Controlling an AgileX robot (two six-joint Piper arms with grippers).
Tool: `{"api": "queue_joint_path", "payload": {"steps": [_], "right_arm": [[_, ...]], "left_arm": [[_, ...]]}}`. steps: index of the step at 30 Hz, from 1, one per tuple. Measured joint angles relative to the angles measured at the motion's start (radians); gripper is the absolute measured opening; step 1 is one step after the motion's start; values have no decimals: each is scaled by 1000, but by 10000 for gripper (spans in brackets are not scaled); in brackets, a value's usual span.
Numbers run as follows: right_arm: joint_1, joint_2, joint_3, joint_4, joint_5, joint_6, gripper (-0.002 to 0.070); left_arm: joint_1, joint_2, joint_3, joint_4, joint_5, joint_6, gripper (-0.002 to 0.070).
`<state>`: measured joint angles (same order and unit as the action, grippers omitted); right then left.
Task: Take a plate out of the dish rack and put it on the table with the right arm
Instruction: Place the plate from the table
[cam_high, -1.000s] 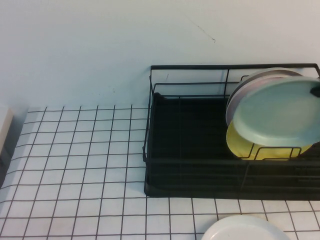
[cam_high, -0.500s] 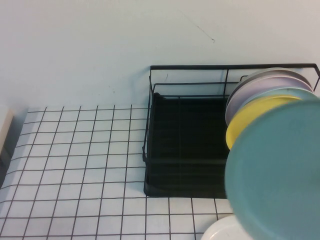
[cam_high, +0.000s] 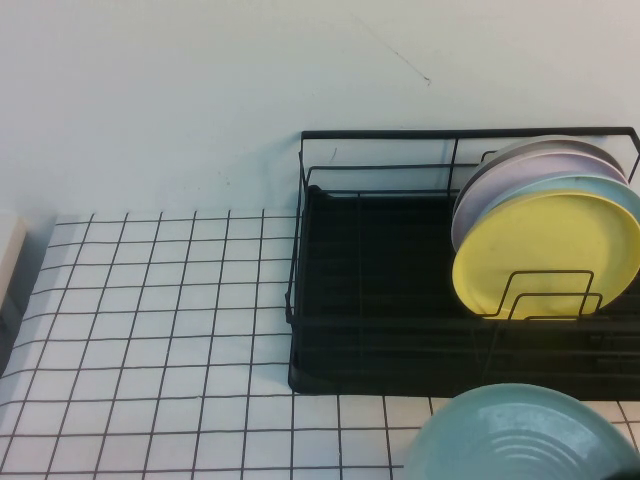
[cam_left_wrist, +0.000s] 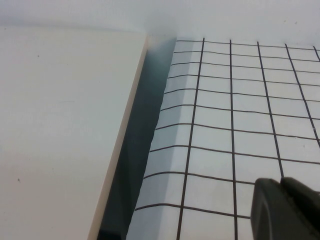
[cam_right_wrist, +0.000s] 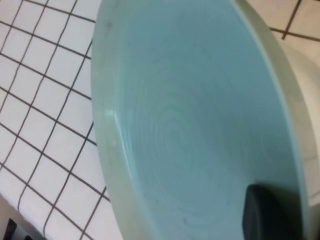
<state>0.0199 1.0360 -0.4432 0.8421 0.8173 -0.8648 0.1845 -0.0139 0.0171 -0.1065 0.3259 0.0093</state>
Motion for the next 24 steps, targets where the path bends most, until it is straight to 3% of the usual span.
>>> {"api": "queue_joint_path", "payload": {"steps": [9, 12, 15, 17, 20, 24], "right_arm": [[0, 207, 4, 110, -34, -230, 109], [0, 239, 4, 112, -34, -263, 200], [0, 248, -13, 92, -17, -269, 373], [0, 248, -36, 73, 5, -269, 452], [0, 248, -87, 19, 62, -236, 485], [0, 248, -199, -151, 190, -90, 461]], "left_arm": [[0, 0, 0, 0, 0, 0, -3], [0, 0, 0, 0, 0, 0, -4], [0, 0, 0, 0, 0, 0, -3], [0, 0, 0, 0, 0, 0, -3], [0, 0, 0, 0, 0, 0, -3], [0, 0, 0, 0, 0, 0, -3]]}}
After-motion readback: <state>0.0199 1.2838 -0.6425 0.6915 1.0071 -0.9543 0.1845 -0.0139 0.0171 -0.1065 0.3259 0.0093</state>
